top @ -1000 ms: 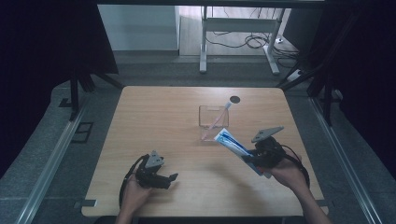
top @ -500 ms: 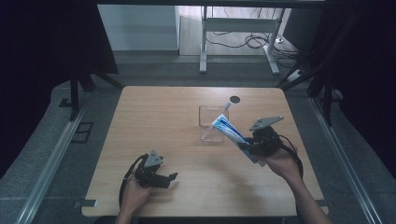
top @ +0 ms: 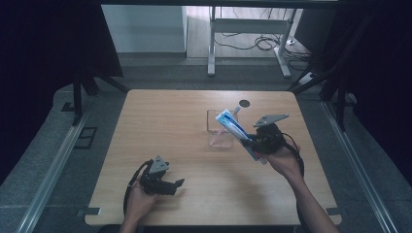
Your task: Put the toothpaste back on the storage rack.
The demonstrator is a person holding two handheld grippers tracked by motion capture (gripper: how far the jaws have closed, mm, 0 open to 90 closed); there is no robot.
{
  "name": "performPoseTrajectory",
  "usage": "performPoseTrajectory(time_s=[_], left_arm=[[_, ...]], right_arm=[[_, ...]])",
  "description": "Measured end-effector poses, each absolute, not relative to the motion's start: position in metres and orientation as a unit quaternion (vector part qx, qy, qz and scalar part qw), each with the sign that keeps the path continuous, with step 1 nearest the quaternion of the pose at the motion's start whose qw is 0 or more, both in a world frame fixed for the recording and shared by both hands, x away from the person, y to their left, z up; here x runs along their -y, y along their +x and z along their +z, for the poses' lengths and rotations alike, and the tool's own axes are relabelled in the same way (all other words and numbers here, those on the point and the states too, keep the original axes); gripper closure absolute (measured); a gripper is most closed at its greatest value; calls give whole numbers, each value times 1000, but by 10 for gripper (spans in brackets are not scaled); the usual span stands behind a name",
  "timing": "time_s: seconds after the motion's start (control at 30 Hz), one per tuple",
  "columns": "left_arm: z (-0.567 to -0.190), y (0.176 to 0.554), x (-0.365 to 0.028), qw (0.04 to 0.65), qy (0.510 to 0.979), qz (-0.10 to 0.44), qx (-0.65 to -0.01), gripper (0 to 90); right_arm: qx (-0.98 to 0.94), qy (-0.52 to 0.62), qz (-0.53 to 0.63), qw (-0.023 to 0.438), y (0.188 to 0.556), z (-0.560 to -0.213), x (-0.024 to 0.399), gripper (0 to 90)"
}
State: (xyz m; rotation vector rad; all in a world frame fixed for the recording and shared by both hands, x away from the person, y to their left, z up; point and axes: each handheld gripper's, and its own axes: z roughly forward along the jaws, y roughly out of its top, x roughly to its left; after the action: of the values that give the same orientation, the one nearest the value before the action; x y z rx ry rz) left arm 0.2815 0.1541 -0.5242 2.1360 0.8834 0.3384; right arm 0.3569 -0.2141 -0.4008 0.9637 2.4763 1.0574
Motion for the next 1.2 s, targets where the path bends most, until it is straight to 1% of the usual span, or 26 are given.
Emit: performPoseTrajectory(time_s=[0.4,1.2], left_arm=[[-525,282,-155,391,841,131,-349,131],[-525,282,-155,392,841,130,-349,131]], right_arm=[[-849,336,378,152,369,-400,201,731],[-838,337,399,155,397,-395,177,732]])
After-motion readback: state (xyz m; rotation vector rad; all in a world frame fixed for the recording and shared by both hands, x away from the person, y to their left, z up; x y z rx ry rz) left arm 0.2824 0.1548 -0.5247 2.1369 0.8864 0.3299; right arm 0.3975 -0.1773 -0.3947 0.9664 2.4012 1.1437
